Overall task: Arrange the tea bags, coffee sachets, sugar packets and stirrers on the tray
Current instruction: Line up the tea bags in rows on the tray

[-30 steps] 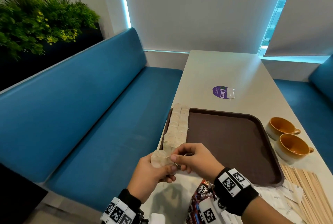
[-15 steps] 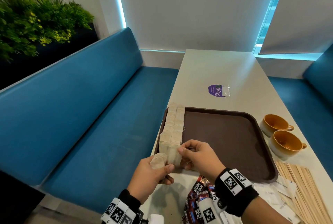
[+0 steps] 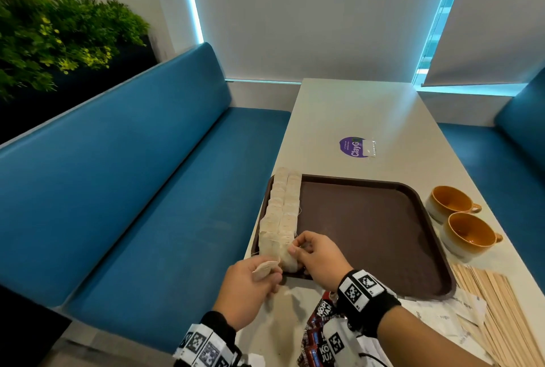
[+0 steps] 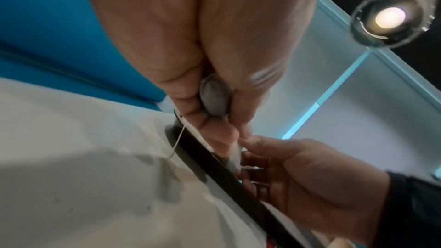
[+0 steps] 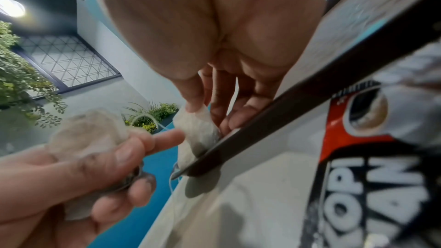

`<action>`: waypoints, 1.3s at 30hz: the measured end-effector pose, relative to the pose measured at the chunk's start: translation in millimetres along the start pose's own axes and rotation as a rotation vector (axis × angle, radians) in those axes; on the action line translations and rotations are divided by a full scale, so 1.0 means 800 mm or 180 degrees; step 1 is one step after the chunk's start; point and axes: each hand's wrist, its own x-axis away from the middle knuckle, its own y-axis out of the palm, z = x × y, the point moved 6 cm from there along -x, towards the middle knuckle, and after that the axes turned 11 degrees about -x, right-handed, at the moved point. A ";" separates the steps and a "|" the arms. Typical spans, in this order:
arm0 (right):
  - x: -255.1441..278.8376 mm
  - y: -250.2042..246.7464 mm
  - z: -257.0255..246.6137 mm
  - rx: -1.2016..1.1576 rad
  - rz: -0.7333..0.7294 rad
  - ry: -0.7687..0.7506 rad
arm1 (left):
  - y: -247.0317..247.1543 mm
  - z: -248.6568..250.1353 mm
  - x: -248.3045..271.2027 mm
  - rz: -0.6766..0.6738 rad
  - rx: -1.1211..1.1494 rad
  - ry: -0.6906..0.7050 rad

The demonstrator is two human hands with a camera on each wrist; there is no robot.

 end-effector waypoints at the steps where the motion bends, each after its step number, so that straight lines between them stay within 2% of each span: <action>1: -0.001 0.001 0.002 0.0030 0.0026 -0.0006 | 0.004 0.000 -0.001 -0.0067 -0.0069 0.0037; 5: 0.002 -0.003 0.002 0.0064 0.0144 -0.0025 | 0.011 -0.001 -0.002 -0.0212 -0.0369 0.0086; 9: 0.005 -0.008 0.003 0.0090 0.0044 0.0076 | 0.011 0.001 -0.002 -0.0232 -0.0484 0.0126; 25: -0.004 -0.009 -0.001 0.0544 0.0056 0.0299 | 0.005 0.000 -0.003 -0.0173 -0.0235 -0.0101; 28: -0.004 -0.008 -0.001 0.0554 0.0138 0.0268 | -0.005 -0.003 -0.002 0.0056 0.0157 -0.0171; 31: -0.003 -0.007 -0.001 0.0657 0.0242 0.0227 | -0.012 -0.010 0.001 0.0258 0.0917 -0.0458; 34: 0.001 -0.013 -0.010 0.0588 0.0332 0.0189 | -0.008 -0.010 0.005 0.0030 0.1660 -0.0613; 39: 0.026 -0.028 -0.044 0.0251 0.0420 -0.0195 | -0.019 -0.012 0.012 -0.0216 0.2358 -0.0624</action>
